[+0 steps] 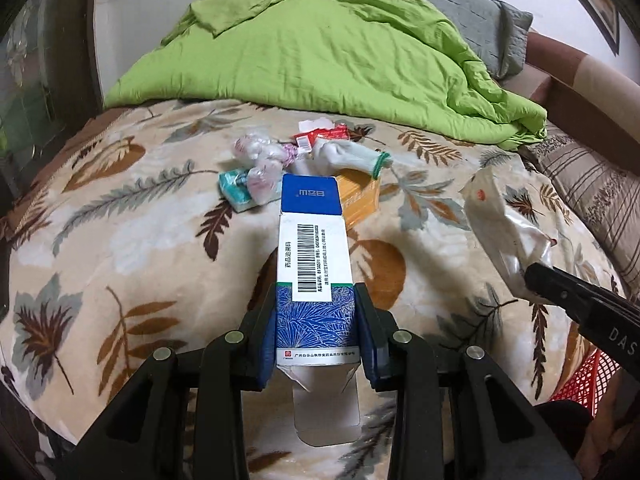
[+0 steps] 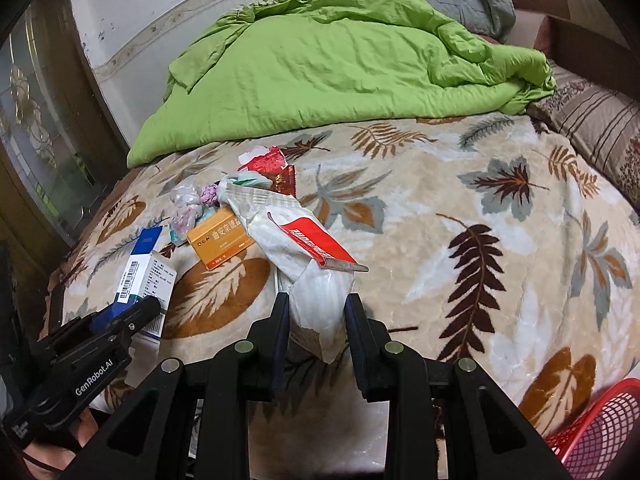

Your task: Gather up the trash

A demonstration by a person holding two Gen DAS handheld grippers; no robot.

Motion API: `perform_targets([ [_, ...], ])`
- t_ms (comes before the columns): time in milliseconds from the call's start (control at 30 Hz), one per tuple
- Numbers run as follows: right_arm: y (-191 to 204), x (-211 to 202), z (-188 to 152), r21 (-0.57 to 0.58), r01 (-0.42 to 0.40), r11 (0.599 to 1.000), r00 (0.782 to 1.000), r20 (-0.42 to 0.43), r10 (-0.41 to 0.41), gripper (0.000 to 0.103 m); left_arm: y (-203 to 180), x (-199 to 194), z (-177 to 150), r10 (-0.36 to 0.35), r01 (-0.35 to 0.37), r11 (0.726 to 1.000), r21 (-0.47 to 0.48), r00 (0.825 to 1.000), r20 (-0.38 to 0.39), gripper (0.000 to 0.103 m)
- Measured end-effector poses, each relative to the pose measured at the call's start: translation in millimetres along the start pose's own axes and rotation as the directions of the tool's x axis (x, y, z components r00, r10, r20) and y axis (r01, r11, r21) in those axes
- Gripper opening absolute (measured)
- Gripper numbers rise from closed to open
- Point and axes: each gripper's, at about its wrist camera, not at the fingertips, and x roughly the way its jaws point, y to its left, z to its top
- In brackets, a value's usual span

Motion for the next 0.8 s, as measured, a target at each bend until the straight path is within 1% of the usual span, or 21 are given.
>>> perform_targets([
  [167, -6.5, -1.6, -0.1, 0.031, 0.002, 1.0, 1.0, 0.004, -0.002, 0.03, -1.3, -2.4, -0.3, 0.0, 0.0, 1.0, -0.007, 1.0, 0.007, 0.033],
  [367, -3.8, -2.3, -0.5, 0.024, 0.0, 1.0, 1.0, 0.004, 0.0, 0.03, -8.1, -5.7, 0.0, 0.013, -0.013, 1.0, 0.012, 1.0, 0.012, 0.033],
  [567, -3.2, -1.4, -0.4, 0.026, -0.003, 1.0, 1.0, 0.003, 0.002, 0.03, -11.8, -10.9, -0.2, 0.034, -0.035, 0.999, 0.03, 0.999, 0.038, 0.033],
  [800, -4.3, -0.3, 0.3, 0.033, -0.006, 0.999, 1.0, 0.001, 0.006, 0.03, -15.9, -9.8, -1.1, 0.031, -0.033, 0.999, 0.04, 0.999, 0.037, 0.033],
])
